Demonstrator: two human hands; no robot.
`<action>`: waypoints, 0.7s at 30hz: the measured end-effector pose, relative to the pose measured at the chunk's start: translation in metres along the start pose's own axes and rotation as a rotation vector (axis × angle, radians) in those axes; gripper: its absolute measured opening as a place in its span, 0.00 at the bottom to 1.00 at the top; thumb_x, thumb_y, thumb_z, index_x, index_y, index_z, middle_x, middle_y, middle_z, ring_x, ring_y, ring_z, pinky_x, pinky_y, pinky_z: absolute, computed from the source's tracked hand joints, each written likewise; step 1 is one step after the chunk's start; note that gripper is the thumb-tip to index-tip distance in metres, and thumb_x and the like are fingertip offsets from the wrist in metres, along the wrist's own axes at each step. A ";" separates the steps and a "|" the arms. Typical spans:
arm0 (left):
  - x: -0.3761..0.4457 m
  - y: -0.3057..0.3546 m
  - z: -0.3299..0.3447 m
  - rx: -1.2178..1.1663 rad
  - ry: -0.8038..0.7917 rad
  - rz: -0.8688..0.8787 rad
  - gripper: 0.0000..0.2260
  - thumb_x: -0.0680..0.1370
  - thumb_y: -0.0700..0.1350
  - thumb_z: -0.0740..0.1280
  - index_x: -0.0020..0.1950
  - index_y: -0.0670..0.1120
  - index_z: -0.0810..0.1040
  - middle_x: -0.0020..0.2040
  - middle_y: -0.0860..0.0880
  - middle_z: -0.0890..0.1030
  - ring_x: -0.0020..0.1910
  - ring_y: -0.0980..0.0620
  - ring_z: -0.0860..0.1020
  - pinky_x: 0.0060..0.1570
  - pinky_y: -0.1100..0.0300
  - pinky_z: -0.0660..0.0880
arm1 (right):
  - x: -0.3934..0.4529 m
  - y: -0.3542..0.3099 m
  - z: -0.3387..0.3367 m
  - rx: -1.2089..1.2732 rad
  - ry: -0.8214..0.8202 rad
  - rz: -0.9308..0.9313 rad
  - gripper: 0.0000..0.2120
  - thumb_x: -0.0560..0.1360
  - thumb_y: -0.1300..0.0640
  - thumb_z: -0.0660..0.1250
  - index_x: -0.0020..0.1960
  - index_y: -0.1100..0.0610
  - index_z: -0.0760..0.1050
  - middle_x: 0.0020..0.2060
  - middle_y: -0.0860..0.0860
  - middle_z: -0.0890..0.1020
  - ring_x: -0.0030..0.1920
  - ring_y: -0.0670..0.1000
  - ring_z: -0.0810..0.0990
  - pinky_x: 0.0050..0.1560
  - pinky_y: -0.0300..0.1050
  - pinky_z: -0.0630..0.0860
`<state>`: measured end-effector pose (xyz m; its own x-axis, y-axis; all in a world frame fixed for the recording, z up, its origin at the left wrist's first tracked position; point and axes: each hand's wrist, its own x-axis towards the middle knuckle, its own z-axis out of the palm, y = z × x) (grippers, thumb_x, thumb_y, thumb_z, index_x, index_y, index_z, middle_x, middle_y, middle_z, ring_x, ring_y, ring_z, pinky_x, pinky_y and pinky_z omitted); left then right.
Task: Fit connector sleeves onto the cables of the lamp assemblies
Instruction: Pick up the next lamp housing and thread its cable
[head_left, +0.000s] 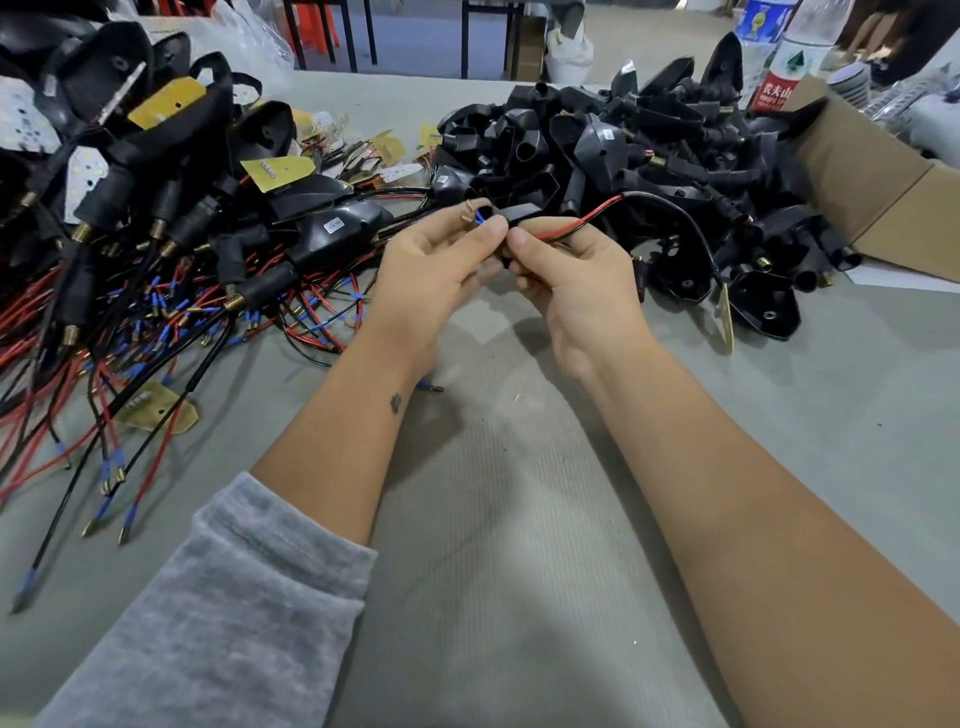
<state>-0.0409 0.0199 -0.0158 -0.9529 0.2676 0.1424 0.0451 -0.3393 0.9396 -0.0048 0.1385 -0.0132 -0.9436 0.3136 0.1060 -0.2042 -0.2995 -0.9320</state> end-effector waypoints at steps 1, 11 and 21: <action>0.000 -0.001 0.000 0.013 -0.030 -0.027 0.06 0.80 0.41 0.65 0.53 0.46 0.82 0.49 0.47 0.84 0.50 0.51 0.81 0.52 0.57 0.80 | 0.000 0.000 -0.001 -0.004 0.002 0.000 0.05 0.74 0.70 0.69 0.43 0.61 0.77 0.32 0.52 0.80 0.31 0.46 0.77 0.35 0.37 0.75; 0.001 -0.003 -0.002 0.060 0.083 -0.038 0.12 0.84 0.49 0.56 0.51 0.50 0.78 0.52 0.48 0.84 0.49 0.47 0.84 0.52 0.50 0.81 | 0.001 -0.007 -0.001 0.144 0.019 0.080 0.08 0.80 0.55 0.63 0.44 0.55 0.77 0.28 0.48 0.75 0.27 0.46 0.70 0.30 0.38 0.67; 0.002 0.001 -0.002 -0.230 0.019 -0.156 0.14 0.84 0.52 0.56 0.63 0.49 0.75 0.58 0.42 0.82 0.56 0.47 0.82 0.51 0.56 0.81 | 0.000 -0.004 -0.001 -0.023 0.025 -0.059 0.05 0.77 0.67 0.66 0.43 0.62 0.77 0.34 0.55 0.81 0.36 0.49 0.80 0.39 0.40 0.78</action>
<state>-0.0431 0.0180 -0.0157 -0.9486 0.3165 -0.0061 -0.1696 -0.4919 0.8540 -0.0041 0.1407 -0.0096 -0.9233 0.3523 0.1530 -0.2533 -0.2590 -0.9321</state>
